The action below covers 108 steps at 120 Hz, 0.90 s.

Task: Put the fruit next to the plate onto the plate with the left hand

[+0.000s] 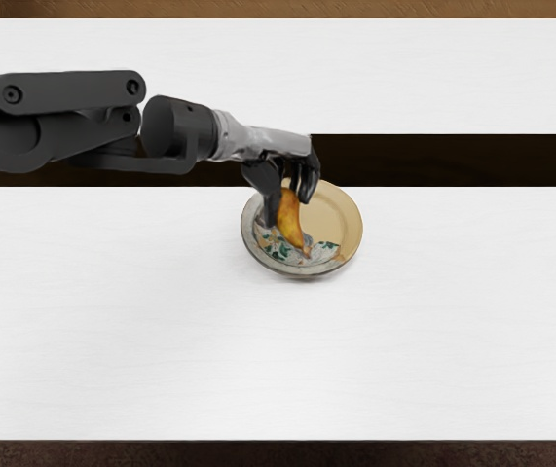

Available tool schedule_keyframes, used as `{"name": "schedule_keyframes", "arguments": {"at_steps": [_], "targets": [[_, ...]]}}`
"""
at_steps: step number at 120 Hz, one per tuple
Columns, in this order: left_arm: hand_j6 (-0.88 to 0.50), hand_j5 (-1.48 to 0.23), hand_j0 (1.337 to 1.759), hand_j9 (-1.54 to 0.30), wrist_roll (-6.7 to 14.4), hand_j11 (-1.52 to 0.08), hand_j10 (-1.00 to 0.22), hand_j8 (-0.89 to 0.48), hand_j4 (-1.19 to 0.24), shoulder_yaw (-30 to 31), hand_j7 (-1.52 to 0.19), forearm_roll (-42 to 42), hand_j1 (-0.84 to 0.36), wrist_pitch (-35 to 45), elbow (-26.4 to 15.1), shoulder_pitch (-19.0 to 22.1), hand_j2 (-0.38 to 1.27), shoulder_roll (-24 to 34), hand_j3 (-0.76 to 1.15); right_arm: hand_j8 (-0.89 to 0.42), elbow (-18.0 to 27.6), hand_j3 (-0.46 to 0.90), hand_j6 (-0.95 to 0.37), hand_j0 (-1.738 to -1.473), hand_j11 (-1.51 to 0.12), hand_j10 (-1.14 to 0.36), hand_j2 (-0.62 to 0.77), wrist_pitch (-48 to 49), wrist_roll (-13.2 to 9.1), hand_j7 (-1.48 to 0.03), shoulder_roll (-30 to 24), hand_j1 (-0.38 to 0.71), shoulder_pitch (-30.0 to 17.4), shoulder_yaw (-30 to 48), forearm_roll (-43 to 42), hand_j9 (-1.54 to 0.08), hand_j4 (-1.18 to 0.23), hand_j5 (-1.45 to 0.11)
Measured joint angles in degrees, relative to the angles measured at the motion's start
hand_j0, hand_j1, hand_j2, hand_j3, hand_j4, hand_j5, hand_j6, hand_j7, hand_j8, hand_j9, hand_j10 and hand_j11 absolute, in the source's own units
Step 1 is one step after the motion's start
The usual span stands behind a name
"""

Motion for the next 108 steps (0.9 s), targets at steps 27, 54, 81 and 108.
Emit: {"name": "schedule_keyframes", "arguments": {"at_steps": [27,54,81,108], "targets": [[-0.55,-1.05,1.655,-1.02,0.3,-1.03,-0.71,-0.48,-0.75,0.1,-1.03,0.2,-0.47,0.1,1.2,0.8,0.83,-1.8,0.00,-0.03,0.0,0.00,-0.03,-1.658,-0.04,-0.03,-0.01,0.0,0.0,-0.04,0.0,-0.31,0.0,0.0,0.0,-0.04,-0.03,-0.04],[-0.58,-0.90,1.656,-0.89,0.4,-0.90,-0.65,-0.50,-0.67,-0.1,-0.89,-0.2,-0.38,0.8,2.2,1.4,0.60,-2.8,0.00,-0.03,0.0,0.00,-0.03,-1.658,-0.04,-0.03,-0.01,0.0,0.0,-0.04,0.0,-0.31,0.0,0.0,0.0,-0.04,-0.03,-0.04],[-0.43,-0.61,1.658,-0.61,0.4,-0.61,-0.46,-0.40,-0.46,-0.1,-0.61,-0.3,-0.18,4.5,2.5,2.0,0.25,-3.0,0.00,-0.03,0.0,0.00,-0.03,-1.658,-0.04,-0.03,-0.01,0.0,0.0,-0.04,0.0,-0.31,0.0,0.0,0.0,-0.04,-0.03,-0.04],[-0.20,-0.27,1.658,-0.27,0.2,-0.27,-0.21,-0.19,-0.21,-0.5,-0.27,-2.3,0.11,6.5,2.0,2.5,0.09,-0.7,0.00,-0.03,0.0,0.00,-0.03,-1.658,-0.04,-0.03,-0.01,0.0,0.0,-0.04,0.0,-0.31,0.0,0.0,0.0,-0.04,-0.03,-0.04]]}}
